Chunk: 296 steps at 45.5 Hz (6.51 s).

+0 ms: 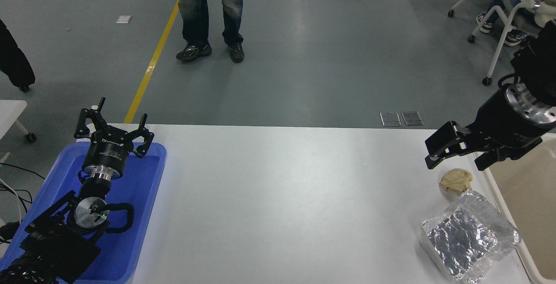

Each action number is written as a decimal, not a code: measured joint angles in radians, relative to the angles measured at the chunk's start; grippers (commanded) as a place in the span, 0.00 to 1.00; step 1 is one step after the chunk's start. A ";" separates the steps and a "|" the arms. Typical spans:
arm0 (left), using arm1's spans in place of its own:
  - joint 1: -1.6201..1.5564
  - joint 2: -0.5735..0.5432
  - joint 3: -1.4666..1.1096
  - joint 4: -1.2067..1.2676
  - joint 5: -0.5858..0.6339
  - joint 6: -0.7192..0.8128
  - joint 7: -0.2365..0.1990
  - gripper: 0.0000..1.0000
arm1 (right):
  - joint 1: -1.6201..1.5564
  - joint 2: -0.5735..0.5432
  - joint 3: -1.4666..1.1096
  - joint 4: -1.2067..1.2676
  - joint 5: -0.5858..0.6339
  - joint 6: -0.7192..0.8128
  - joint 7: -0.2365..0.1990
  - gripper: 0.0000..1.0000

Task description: Pick up foil plate and place in dustbin

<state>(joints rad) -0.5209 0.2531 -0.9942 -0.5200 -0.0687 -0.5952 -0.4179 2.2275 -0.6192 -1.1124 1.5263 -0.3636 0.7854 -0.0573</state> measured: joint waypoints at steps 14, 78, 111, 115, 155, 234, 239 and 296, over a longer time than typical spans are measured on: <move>0.000 0.000 0.000 0.000 0.000 0.000 0.000 1.00 | -0.003 0.001 0.001 0.000 0.000 0.000 0.000 1.00; -0.001 0.000 0.000 0.000 0.000 0.000 -0.001 1.00 | -0.063 -0.002 -0.003 -0.098 0.009 0.000 0.002 1.00; -0.001 0.000 0.000 0.000 0.001 0.000 -0.001 1.00 | -0.202 -0.056 -0.036 -0.315 -0.001 -0.040 0.001 1.00; -0.001 0.000 0.000 0.000 0.000 0.000 -0.001 1.00 | -0.236 -0.074 -0.052 -0.347 -0.002 -0.053 0.001 1.00; -0.001 0.000 0.000 0.000 0.001 0.000 0.000 1.00 | -0.797 -0.293 0.063 -0.412 0.095 -0.429 0.003 1.00; -0.001 0.000 -0.001 0.000 0.001 0.000 -0.001 1.00 | -1.333 -0.154 0.445 -0.457 0.104 -0.817 0.010 0.00; -0.001 0.000 0.000 0.000 0.001 0.000 0.000 1.00 | -1.335 -0.151 0.443 -0.462 0.099 -0.820 0.011 0.00; -0.001 0.000 0.000 0.000 0.001 0.000 0.001 1.00 | -0.480 -0.359 -0.021 -0.316 0.023 -0.478 0.002 0.00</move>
<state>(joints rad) -0.5216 0.2531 -0.9940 -0.5201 -0.0672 -0.5952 -0.4172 1.7477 -0.9787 -1.1339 1.2107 -0.3409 0.3079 -0.0554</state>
